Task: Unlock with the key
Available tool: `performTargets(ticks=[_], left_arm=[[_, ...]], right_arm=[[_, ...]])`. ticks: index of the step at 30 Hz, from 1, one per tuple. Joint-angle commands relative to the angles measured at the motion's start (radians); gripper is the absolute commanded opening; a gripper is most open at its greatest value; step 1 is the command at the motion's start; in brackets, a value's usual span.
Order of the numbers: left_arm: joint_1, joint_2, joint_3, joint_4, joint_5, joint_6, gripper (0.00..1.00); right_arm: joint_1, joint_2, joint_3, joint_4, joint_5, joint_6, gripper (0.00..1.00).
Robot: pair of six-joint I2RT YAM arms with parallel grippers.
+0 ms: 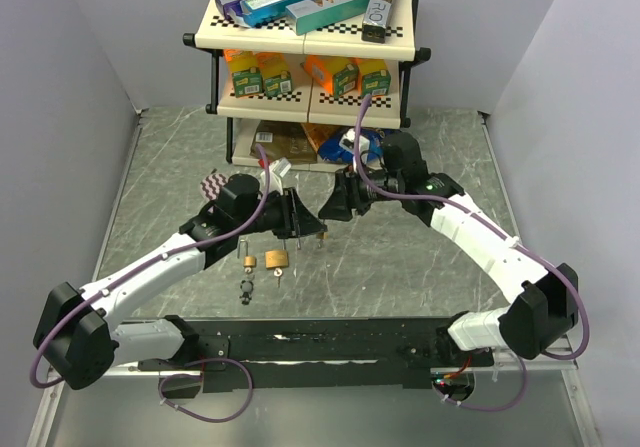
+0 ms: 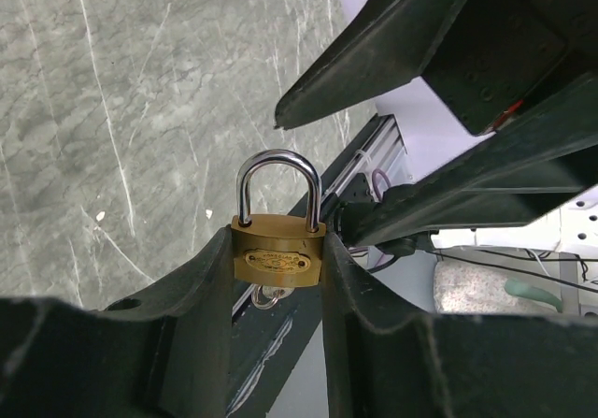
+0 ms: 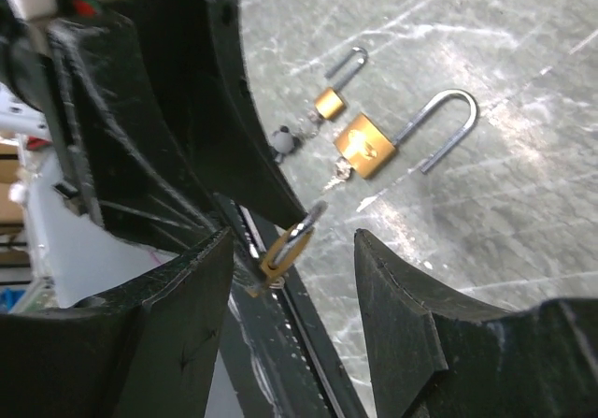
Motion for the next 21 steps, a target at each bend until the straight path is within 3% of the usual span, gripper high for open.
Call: performTargets(ticks=[1,13,19,21], left_arm=[[0.003,-0.045,0.003,0.051,0.014,0.012,0.01],[0.003,-0.065,-0.010,0.063,0.023,0.009,0.01],[0.003,-0.079,-0.021,0.066,0.014,0.007,0.01],[0.003,-0.080,-0.021,0.082,0.033,0.006,0.01]], right_arm=[[0.008,0.017,0.017,-0.040,0.080,-0.068,0.60],[0.002,0.045,-0.001,-0.035,0.203,-0.021,0.57],[-0.015,0.033,-0.017,0.003,0.146,0.004,0.53],[-0.020,0.023,-0.026,0.029,0.064,0.005,0.52]])
